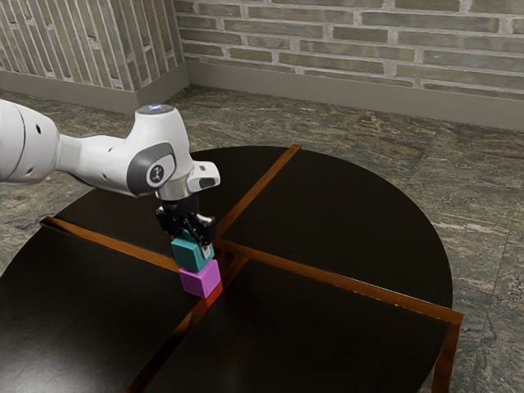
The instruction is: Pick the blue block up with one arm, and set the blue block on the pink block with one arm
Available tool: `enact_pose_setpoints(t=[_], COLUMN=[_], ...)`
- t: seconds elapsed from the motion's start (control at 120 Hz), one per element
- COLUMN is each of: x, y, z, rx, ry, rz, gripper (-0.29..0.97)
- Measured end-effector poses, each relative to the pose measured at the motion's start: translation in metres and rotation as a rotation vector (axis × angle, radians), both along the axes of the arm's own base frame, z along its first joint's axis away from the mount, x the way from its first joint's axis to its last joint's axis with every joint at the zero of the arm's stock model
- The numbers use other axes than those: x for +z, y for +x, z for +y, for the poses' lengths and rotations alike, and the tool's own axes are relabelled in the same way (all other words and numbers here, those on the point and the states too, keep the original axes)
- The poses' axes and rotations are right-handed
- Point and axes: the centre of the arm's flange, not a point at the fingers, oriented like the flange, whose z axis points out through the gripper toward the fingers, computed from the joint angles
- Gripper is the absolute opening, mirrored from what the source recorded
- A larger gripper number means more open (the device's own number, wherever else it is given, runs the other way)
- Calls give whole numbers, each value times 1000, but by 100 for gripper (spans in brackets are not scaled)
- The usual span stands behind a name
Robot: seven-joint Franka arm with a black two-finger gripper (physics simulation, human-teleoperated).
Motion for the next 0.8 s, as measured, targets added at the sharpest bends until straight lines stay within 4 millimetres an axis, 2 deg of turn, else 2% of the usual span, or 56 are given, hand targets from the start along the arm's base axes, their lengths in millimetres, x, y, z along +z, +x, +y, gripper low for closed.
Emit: enact_pose_setpoints(t=[0.467,0.642,0.8], x=[-2,-2,-2], y=[-2,-1,-1], z=[-2,-2,-3], rx=[15,13,9], ry=[-5,-7,-8], rz=[5,4,1], gripper=[37,53,61])
